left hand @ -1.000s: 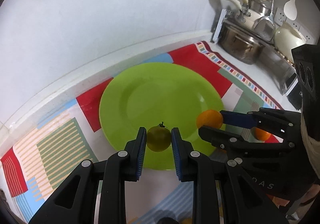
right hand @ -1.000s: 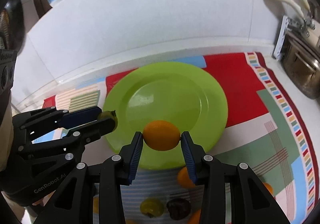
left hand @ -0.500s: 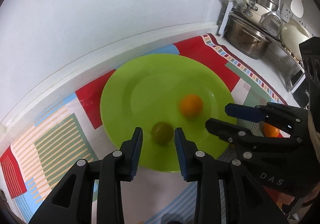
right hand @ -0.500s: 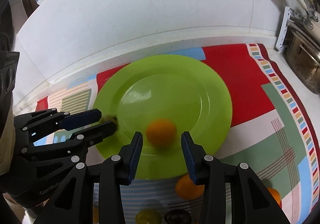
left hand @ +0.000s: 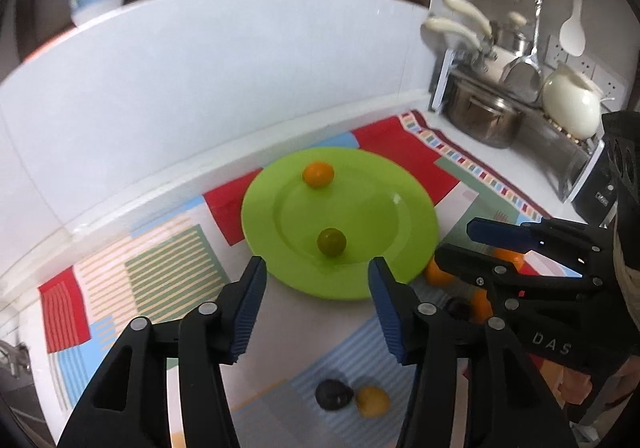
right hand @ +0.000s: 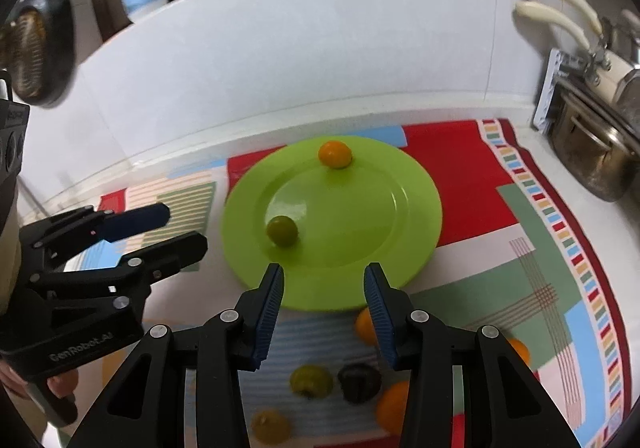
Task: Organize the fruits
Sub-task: 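Withdraw both tools from the plate and reach toward the brown fruits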
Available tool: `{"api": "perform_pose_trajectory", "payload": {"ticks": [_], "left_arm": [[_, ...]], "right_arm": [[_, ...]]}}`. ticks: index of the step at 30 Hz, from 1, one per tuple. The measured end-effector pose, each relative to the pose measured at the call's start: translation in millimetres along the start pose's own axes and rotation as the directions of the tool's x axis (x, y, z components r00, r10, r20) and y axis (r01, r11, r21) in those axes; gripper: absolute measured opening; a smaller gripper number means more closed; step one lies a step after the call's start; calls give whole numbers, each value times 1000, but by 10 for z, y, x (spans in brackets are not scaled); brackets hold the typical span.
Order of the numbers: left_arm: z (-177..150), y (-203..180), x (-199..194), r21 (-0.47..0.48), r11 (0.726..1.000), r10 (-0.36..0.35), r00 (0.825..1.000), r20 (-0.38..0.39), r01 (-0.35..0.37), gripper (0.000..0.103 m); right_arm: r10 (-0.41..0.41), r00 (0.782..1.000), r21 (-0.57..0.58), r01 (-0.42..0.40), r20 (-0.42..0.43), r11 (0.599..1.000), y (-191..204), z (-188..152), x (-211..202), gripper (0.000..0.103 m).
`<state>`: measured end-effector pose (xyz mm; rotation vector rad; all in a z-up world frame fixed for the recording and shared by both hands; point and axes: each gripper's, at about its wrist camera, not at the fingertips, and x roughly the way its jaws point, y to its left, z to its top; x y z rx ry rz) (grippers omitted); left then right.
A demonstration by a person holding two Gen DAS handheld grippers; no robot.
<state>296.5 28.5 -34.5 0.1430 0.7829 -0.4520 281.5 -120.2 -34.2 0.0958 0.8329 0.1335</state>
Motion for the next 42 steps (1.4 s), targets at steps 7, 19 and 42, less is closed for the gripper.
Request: {"api": "perform_pose_trajectory", "payload": {"ticks": [7,19,42], "left_arm": [[-139,-85,-409,-1,1000,6,998,58,-5,64],[-523,-243,-732,42,999,-10,996,93,6,66],[-966,-401,-636,137,990,-52,992,115,36,59]], "right_arm": [[2,996,-17,0,86,1000,85,-152,-421,43],[-2,992,-33,6,125,999,220,-499,-798,51],[-3,998,-104,10,62,995,350,-928,-745,51]]}}
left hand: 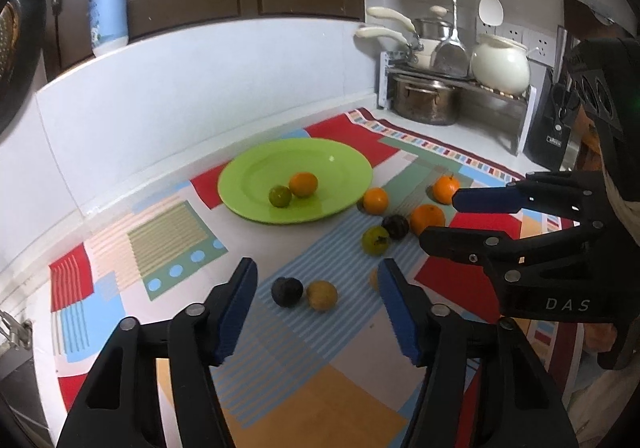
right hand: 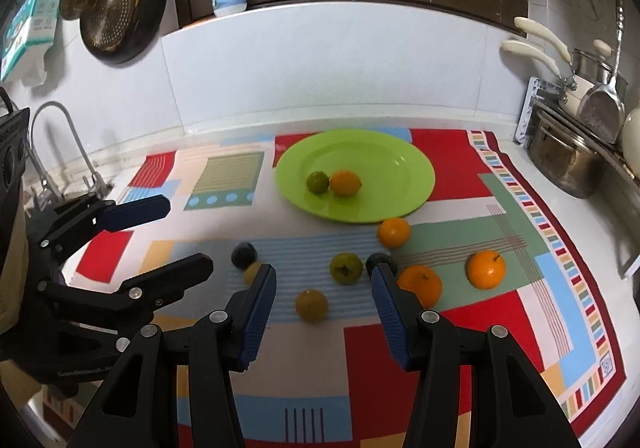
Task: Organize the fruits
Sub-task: 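Withdraw both tools from the plate and reach toward the brown fruits, then grasp a brown round fruit with the left tool while the right tool grasps another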
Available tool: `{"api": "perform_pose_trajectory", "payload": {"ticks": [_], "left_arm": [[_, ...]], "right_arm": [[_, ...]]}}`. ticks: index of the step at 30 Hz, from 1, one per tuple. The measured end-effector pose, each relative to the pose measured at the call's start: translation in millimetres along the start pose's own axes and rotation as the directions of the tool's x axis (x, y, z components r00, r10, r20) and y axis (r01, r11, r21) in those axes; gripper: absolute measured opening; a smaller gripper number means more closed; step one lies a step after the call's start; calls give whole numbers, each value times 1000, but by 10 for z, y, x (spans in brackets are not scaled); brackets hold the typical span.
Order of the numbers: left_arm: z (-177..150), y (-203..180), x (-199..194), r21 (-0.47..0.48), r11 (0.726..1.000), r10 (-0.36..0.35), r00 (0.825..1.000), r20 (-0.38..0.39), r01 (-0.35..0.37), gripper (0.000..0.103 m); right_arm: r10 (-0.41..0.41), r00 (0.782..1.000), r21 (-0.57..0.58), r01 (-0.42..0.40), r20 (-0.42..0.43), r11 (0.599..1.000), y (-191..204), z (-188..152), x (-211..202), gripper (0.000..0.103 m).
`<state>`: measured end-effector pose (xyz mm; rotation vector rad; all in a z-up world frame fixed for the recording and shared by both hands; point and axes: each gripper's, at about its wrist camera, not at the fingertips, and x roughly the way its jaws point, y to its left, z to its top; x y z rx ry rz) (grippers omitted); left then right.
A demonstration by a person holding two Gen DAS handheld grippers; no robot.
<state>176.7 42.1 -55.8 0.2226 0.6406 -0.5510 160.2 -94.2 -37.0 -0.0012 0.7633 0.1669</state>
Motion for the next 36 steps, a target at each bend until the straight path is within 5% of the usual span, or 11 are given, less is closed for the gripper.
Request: {"api": "perform_pose_trajectory", "payload": {"ticks": [12,36], "left_arm": [[-141,-19,314,-13,999,-51,994,-99,50,38],[-197,83,753,-89,994,-81,976,-201,64,31]], "right_arm": [[34,997,-19,-35,-63,999,13,-142,226,51],[122,977,15,-121,-174,993,-15,-262,706,41]]}}
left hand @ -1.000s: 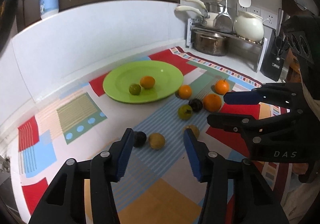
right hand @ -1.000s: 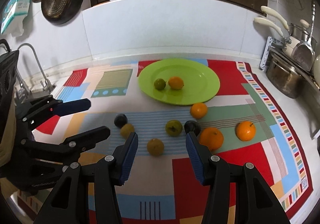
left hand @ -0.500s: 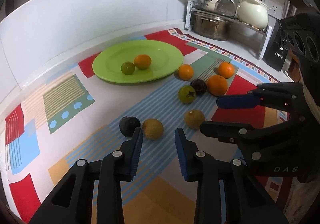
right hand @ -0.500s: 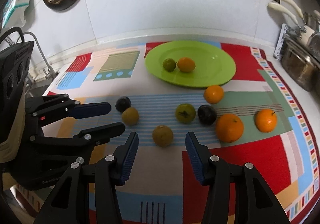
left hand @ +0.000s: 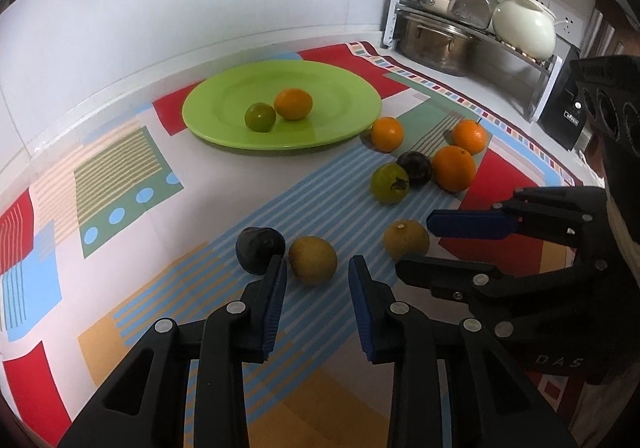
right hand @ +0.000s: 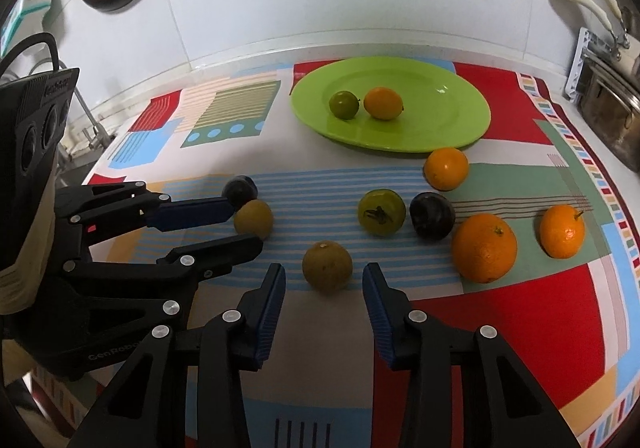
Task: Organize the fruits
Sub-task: 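Grasp a brown round fruit with the left tool while the right tool grasps another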
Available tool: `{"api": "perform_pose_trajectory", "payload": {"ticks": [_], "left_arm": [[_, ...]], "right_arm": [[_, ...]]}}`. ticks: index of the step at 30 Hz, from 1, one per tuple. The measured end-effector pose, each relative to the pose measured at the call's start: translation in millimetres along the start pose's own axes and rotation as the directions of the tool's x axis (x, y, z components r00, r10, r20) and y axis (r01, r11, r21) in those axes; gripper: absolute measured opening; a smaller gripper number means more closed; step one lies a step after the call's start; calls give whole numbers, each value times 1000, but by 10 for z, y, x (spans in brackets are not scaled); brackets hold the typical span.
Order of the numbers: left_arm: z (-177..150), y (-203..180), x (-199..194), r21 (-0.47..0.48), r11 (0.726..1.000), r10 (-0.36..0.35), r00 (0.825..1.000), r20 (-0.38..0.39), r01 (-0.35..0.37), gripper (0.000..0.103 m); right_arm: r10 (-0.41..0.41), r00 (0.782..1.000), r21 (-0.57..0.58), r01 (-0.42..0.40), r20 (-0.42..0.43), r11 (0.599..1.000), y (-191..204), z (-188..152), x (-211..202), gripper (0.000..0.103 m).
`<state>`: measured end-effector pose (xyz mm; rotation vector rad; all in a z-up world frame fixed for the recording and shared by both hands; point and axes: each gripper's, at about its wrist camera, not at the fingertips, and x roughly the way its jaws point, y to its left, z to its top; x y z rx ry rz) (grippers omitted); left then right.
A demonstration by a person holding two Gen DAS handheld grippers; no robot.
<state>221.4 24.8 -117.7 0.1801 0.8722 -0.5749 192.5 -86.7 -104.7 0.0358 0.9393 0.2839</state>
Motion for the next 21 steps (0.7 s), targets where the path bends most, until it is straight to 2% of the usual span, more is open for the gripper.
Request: {"api": "perform_pose_trajectory", "payload": {"ticks": [10,12,21], "left_arm": [[70,-20,86,-4,1000,11,1000,-14,-11,29],[60,-16,126,-10,1000,15,999,-34,-15,26],[68,-20,19,-22,1000,16,1000,-14,-17,26]], "right_arm": [[35,999,57,-34,-18,998,-101,-1,78,34],[48,999,70,-47,-17,996,-116,2,75,29],[43,999,67,-43,0,997,-119,-10,15,29]]}}
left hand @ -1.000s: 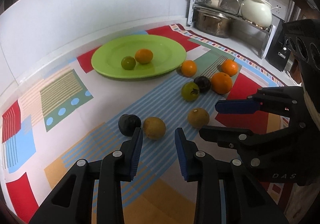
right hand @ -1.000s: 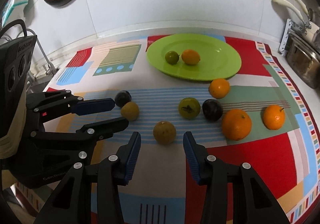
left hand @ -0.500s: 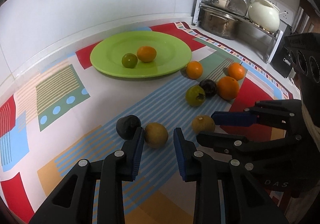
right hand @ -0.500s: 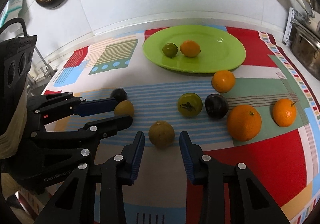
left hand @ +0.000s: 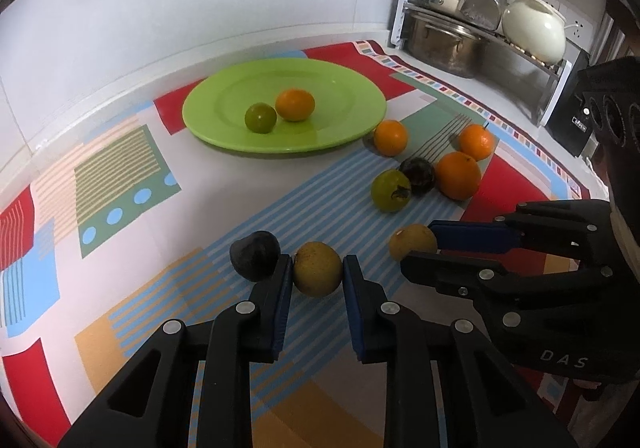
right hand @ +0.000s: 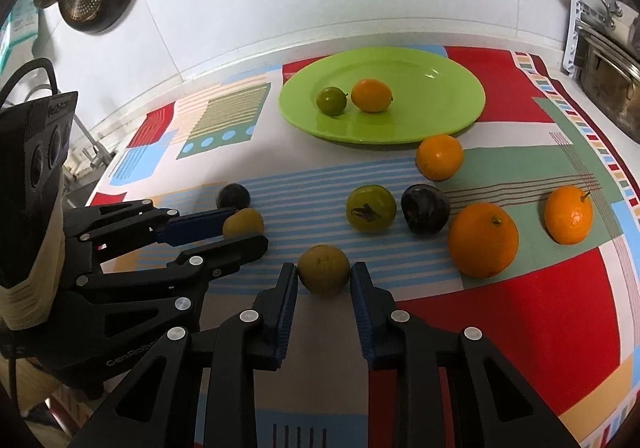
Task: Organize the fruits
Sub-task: 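Grasp a brown round fruit with the left tool while the right tool grasps another, then carry the brown fruit onto the plate with the left tool while the right tool releases its own there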
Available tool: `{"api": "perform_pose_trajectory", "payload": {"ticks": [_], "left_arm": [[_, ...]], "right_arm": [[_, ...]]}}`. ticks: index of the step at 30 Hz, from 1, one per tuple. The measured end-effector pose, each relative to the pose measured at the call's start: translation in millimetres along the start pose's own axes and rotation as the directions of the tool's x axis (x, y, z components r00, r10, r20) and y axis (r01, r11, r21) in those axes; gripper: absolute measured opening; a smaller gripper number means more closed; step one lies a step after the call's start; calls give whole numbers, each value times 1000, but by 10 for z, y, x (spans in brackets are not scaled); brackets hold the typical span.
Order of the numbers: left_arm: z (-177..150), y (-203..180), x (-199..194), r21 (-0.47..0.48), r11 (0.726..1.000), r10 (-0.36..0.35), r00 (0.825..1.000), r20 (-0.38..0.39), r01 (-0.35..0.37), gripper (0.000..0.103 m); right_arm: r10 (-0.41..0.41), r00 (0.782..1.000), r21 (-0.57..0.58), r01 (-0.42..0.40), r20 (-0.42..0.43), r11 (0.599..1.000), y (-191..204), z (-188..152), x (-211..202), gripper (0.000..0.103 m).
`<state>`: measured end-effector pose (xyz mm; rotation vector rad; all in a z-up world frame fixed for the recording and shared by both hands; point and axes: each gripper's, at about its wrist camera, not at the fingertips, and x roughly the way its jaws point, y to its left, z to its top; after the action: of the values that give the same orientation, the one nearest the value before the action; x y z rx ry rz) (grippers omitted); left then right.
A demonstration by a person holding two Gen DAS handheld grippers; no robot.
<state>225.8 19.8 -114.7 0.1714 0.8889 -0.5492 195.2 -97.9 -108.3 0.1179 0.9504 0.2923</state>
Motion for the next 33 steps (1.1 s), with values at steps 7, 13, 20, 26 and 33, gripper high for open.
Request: {"api": "perform_pose_trajectory", "payload": {"ticks": [7,13,20,26,33], "left_arm": [[18,4,-123,-15,1000,6,1000,23,-6,26],[73,-12,-242,-23,1000,14,999,46,-13,26],[240,-23,-411,-31,999,26,996,84,-24,26],[431,-10,-558,-20,999,28,992,123,-26,26],[686,29,-604,-19,999,34,988,150,-32,26]], "right_arm": [[3,1000,-5,-3,10,1000,16,-3,-60,28],[6,999,-17,-5,45,1000,54,42,-182,28],[4,995,-14,-3,97,1000,45,166,-346,28],[-4,986,-11,6,168,1000,44,354,-517,28],[-8,972,-28,15,236,999,57,606,-650,28]]}}
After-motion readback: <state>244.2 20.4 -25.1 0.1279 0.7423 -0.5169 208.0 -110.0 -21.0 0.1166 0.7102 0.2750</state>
